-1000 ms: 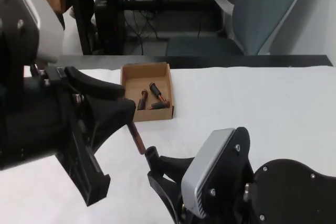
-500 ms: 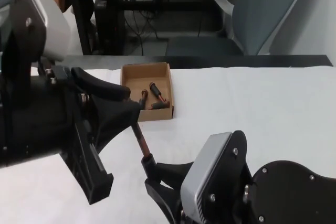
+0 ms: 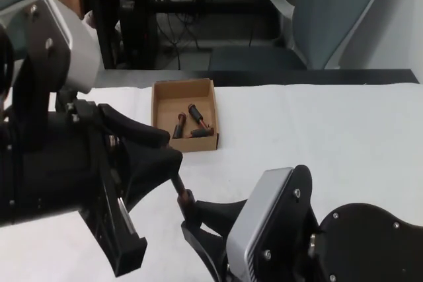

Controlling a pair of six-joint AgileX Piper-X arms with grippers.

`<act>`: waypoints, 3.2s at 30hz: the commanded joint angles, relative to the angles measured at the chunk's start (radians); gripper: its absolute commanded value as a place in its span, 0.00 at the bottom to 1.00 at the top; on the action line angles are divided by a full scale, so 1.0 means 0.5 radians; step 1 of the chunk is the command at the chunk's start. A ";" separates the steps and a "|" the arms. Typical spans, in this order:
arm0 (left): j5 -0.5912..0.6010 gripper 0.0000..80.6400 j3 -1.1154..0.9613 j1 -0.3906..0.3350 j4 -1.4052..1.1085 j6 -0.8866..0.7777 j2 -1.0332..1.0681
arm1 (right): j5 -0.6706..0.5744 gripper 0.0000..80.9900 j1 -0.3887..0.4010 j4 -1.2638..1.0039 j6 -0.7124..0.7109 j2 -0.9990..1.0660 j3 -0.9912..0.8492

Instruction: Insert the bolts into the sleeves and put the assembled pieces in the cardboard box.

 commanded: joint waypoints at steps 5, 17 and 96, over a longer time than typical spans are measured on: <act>0.075 0.26 -0.010 -0.024 0.082 -0.031 -0.004 | 0.047 0.01 -0.004 -0.334 -0.002 0.001 -0.018; 0.055 0.87 -0.087 -0.024 -0.006 -0.105 -0.049 | 0.218 0.01 -0.004 -0.150 -0.002 0.001 -0.022; -1.572 0.02 0.049 -0.017 0.962 -0.285 -1.409 | 0.556 0.61 -0.387 1.389 -0.289 -0.769 -0.943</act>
